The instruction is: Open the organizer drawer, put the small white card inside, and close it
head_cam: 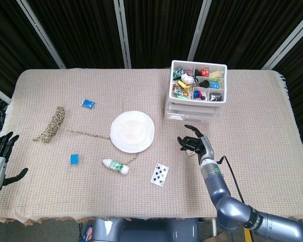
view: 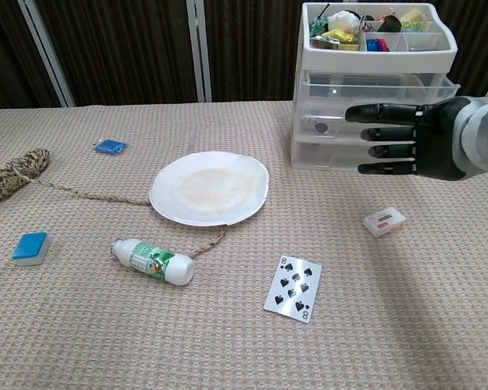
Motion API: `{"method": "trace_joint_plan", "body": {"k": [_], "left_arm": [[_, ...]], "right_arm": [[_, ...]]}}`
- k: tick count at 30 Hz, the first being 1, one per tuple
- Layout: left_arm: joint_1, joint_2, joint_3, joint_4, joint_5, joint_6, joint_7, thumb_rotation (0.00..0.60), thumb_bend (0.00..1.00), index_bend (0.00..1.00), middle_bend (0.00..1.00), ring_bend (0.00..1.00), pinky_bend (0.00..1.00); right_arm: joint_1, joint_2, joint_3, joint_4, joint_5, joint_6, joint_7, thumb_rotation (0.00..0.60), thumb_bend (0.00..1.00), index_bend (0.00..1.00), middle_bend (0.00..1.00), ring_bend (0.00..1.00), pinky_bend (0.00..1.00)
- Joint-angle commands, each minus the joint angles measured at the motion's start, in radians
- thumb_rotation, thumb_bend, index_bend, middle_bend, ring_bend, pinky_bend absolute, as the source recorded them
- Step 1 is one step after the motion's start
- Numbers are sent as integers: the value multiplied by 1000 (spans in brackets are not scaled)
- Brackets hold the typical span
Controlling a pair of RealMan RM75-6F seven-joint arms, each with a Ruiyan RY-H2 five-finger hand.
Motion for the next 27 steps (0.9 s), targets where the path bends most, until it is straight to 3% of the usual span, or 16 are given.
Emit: {"method": "trace_joint_plan", "body": {"k": [1,7,15,23,27], "left_arm": [[1,-3,0,4,5,6,5,600,257,12,0,0,0],[2,-6,2,8,13,12,8,600,257,12,0,0,0],[-1,-8,3,18,22,13,16,600,259,12,0,0,0],[1,-28,-8,57,54,61,28,600,258,12,0,0,0],[3,-41,-14,77,65,84,18,600,259,12,0,0,0]], "right_arm": [[-27,61,-58,-95,-130,81,-83,600,226,196,725,716,531],[15,168,-101,-118,-144,114,-282,600,227,184,721,717,531],[107,228,-200,-15,-176,218,-600,600,226,168,721,717,531],[141,183,-265,65,-228,286,-717,600,226,160,721,717,531],[141,154,-270,82,-233,304,-722,600,226,160,721,717,531]]}}
